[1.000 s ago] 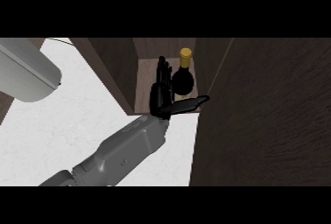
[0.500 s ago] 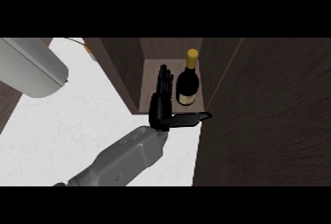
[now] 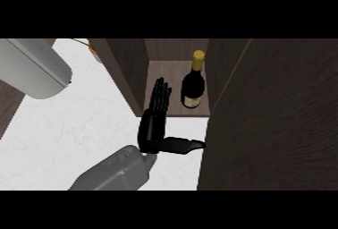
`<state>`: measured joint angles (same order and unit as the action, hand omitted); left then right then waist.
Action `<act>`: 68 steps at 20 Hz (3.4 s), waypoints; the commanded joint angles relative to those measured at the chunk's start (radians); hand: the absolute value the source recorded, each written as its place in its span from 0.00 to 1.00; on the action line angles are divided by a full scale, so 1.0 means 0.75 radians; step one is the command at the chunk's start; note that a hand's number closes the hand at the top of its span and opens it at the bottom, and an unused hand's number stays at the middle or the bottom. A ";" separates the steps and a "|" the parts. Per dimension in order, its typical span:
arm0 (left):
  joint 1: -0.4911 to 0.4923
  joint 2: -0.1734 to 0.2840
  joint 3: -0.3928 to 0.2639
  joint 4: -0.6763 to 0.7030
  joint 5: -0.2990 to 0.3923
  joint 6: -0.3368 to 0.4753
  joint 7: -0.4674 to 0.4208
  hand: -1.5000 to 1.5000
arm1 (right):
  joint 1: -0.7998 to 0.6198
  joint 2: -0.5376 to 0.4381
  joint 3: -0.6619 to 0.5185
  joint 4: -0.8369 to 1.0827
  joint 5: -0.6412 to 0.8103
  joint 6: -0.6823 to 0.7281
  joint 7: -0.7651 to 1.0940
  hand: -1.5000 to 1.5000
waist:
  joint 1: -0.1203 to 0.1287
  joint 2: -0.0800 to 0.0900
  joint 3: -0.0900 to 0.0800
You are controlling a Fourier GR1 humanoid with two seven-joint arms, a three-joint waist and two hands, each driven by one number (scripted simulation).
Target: Pick up the wine, place it into the cabinet and close the cabinet
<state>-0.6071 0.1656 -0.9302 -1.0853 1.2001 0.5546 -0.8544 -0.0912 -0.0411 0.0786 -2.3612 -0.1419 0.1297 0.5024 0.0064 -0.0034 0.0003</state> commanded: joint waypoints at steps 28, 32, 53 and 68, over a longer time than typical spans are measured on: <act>0.842 0.991 0.317 -1.039 -0.141 -0.438 0.090 0.00 | 0.093 0.005 0.617 -0.247 -0.056 0.171 0.266 1.00 | 0.009 -0.005 -0.003; 0.979 1.106 0.434 -1.085 -0.059 -0.552 0.063 0.00 | -0.012 0.053 0.791 -0.233 -0.032 0.067 0.370 1.00 | 0.016 -0.007 -0.004; 1.333 1.400 0.797 -0.867 0.121 -1.075 -0.062 0.00 | -0.646 0.044 1.073 0.262 0.282 -0.756 0.194 1.00 | 0.098 -0.010 -0.007; 1.421 1.357 0.959 -0.696 0.095 -1.284 -0.062 0.00 | -1.340 0.054 0.526 0.989 -0.107 -0.710 0.056 1.00 | 0.063 0.010 -0.003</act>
<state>0.4484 1.2036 -0.2320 -1.6393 1.2932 -0.3330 -0.8651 -0.9571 -0.0109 0.5796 -1.7676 -0.1481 -0.4537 0.5708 0.0628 0.0033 -0.0022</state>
